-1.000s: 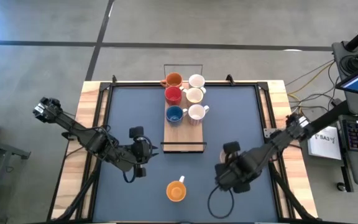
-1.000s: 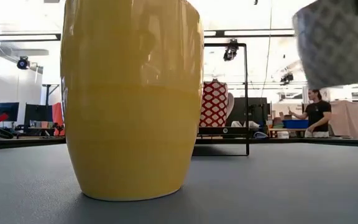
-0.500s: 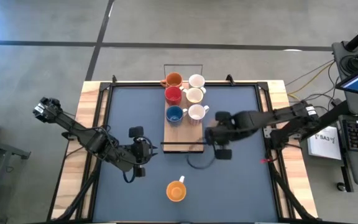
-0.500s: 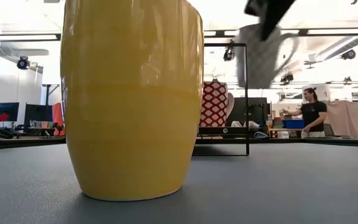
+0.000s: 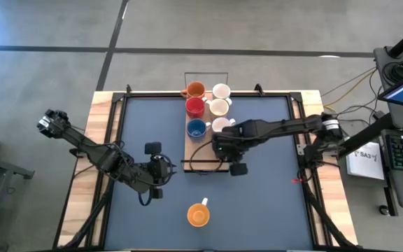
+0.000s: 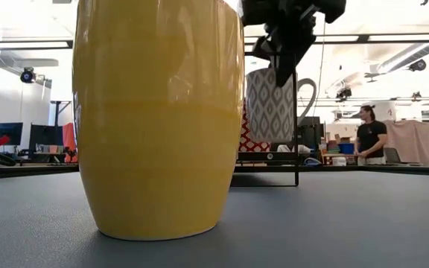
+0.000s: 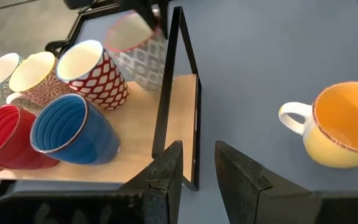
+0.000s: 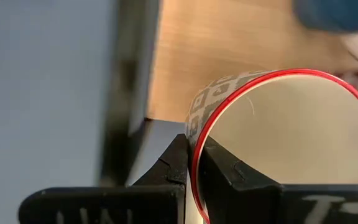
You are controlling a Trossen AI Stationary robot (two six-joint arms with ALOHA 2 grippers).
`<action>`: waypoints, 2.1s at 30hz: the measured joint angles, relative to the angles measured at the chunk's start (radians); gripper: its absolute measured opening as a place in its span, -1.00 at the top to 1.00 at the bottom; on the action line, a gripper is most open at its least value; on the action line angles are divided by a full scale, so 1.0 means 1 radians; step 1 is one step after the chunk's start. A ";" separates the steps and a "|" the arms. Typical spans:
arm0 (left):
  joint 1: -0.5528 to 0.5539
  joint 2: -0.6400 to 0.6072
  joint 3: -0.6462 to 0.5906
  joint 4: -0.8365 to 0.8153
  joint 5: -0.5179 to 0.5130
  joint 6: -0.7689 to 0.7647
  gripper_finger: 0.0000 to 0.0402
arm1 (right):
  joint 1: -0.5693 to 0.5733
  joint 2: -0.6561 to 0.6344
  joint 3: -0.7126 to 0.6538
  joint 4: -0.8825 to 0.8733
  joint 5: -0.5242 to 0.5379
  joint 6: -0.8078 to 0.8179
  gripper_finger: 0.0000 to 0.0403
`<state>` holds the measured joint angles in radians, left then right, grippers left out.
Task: Place coffee mugs
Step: Put the gray patterned mug on the shelf, then put the yellow mug on the shelf
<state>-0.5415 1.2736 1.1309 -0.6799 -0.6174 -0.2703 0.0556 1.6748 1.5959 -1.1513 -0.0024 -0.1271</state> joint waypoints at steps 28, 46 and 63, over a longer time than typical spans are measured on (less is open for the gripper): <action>0.000 0.000 0.000 -0.023 0.000 0.000 0.62 | 0.001 0.068 0.002 0.092 -0.026 -0.054 0.82; 0.031 0.000 0.000 0.041 -0.002 0.063 0.62 | 0.004 0.068 0.214 -0.104 -0.031 0.004 0.68; 0.175 0.134 0.002 0.221 0.712 0.071 0.62 | 0.058 0.024 0.348 -0.310 -0.018 0.332 0.71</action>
<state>-0.3664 1.4074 1.1327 -0.4589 0.0950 -0.1990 0.1132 1.6987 1.9441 -1.4613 -0.0199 0.2051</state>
